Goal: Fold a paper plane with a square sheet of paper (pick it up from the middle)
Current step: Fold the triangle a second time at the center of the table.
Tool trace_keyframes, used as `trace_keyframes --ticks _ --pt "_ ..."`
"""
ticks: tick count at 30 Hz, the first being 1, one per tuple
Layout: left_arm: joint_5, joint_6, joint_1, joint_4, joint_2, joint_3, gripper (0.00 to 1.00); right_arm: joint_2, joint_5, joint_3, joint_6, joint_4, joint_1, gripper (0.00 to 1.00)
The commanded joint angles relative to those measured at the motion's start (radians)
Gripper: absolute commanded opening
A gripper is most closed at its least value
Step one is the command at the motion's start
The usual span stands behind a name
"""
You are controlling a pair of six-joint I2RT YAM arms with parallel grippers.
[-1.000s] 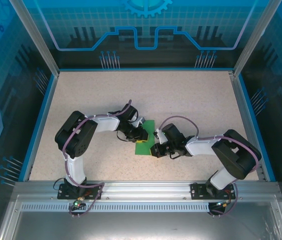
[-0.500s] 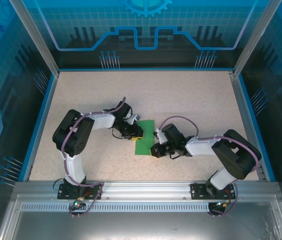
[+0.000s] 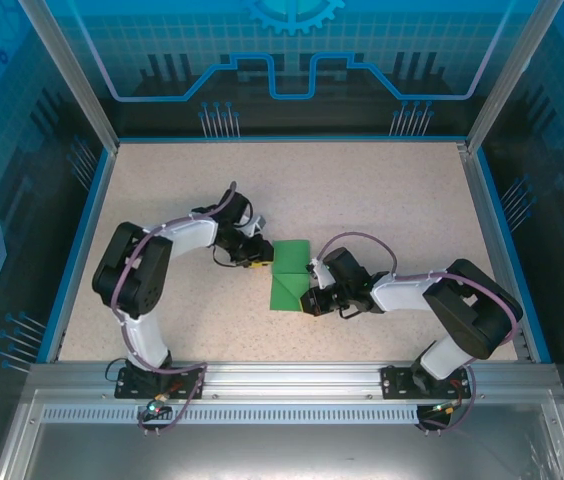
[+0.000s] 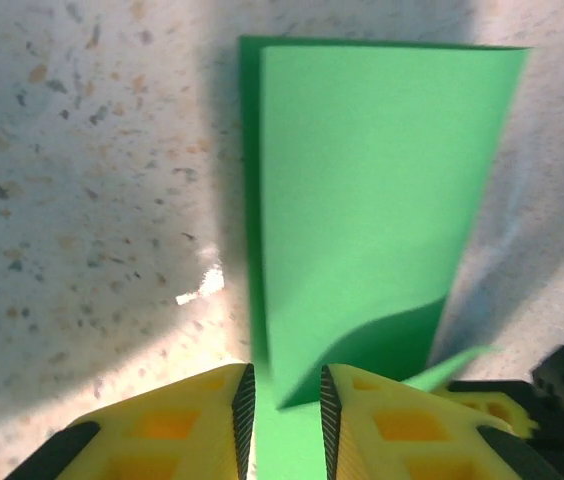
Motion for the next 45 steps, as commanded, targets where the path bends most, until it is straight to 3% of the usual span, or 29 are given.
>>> trace_keyframes --ticks 1,7,19,29,45 --pt "-0.021 -0.042 -0.025 -0.06 -0.099 -0.001 0.27 0.029 -0.008 -0.024 0.002 -0.146 0.03 0.08" --pt "-0.01 -0.121 -0.132 -0.013 -0.166 -0.046 0.27 0.03 -0.011 -0.018 -0.001 -0.146 0.03 0.08" --pt "0.023 -0.201 -0.245 0.154 -0.05 -0.114 0.27 0.019 -0.001 -0.012 0.004 -0.145 0.029 0.08" --pt "0.012 -0.21 -0.246 0.23 0.027 -0.146 0.27 0.03 -0.002 -0.009 0.003 -0.141 0.031 0.08" --pt "-0.108 -0.198 -0.175 0.147 0.082 -0.114 0.27 0.038 -0.005 -0.013 -0.006 -0.149 0.029 0.08"
